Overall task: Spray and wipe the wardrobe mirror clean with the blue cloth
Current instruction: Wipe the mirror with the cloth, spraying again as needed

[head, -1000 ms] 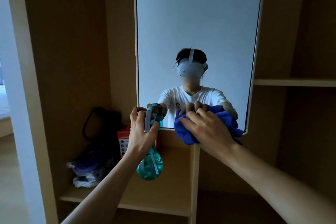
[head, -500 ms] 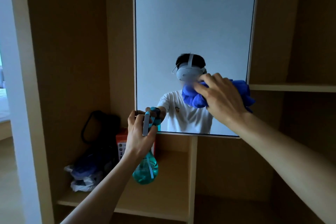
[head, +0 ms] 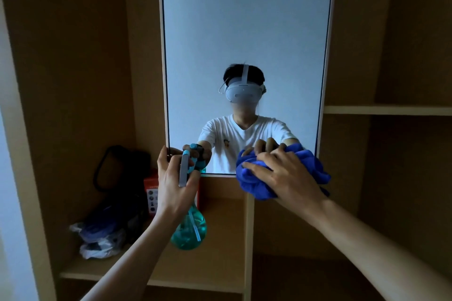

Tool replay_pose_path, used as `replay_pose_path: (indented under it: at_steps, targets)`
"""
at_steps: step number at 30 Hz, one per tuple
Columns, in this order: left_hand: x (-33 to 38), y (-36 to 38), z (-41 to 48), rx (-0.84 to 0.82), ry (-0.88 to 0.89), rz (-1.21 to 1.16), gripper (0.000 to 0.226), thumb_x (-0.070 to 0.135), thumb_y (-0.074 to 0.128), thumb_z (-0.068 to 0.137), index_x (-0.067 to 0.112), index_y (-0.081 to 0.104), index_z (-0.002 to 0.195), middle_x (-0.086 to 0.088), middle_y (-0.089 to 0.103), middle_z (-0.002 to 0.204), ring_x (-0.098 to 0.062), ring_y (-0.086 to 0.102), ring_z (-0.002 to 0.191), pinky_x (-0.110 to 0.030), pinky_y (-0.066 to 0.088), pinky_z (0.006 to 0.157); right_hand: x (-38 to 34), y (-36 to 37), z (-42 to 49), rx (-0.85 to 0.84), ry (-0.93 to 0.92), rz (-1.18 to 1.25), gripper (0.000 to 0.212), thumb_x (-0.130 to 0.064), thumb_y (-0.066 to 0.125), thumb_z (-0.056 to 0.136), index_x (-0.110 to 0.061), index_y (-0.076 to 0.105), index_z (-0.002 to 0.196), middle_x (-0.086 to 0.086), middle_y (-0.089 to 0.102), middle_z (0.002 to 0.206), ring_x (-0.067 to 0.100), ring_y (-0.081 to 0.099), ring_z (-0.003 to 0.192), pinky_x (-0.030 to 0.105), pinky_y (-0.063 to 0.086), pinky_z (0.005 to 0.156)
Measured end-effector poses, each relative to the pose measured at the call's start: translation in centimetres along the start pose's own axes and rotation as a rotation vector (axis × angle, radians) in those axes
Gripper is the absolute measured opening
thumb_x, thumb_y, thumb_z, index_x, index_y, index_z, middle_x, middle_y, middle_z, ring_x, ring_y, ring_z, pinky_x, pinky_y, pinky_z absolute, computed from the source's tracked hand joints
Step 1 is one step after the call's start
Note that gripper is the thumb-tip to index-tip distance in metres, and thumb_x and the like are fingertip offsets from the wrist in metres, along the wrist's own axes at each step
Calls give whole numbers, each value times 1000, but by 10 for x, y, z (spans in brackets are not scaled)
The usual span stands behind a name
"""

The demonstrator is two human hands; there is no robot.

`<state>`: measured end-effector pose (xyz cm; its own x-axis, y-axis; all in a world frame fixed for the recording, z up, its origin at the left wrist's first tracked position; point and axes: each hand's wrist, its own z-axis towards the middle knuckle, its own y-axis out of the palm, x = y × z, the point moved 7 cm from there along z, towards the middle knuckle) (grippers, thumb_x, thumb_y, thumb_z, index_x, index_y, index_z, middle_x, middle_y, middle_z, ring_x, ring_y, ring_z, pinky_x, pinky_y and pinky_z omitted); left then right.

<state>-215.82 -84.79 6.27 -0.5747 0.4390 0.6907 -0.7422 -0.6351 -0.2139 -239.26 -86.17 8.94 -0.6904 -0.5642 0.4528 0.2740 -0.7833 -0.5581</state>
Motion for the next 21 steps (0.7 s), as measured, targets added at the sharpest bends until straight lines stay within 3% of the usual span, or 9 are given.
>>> replay_pose_path:
  at_steps: [7,10,14,17,21]
  targets:
    - [5,-7,1,-50,1,19,28,32,60,84,19,58,108,1,22,164,-27,43,136,-39,41,101,7,-16,15,-9,-11,-22,50,-9,69,82,-21,58,129,13,60,117,33,56,93,47,48,75]
    - [5,-9,1,-56,-6,21,25,27,64,89,21,56,112,1,24,162,-17,42,130,-35,38,98,27,-39,32,72,49,-46,60,1,73,69,-16,63,125,17,61,115,35,56,91,46,47,75]
    - [8,-10,3,-40,37,40,34,30,62,85,13,58,115,-1,30,155,-4,37,118,-29,33,95,70,-69,60,128,117,-77,66,2,71,67,-17,60,129,12,58,113,35,52,92,48,46,75]
    - [2,-8,3,-15,40,62,24,17,67,92,10,58,113,-4,28,158,-8,36,120,-30,32,96,82,-75,64,147,105,-70,63,3,66,69,-18,61,128,11,58,113,34,50,93,50,47,77]
    - [3,-5,1,-10,63,76,38,36,57,79,12,58,109,-4,29,158,-12,41,125,-32,34,95,79,-63,48,151,75,-40,63,-4,63,70,-23,53,130,9,57,116,32,50,95,50,47,80]
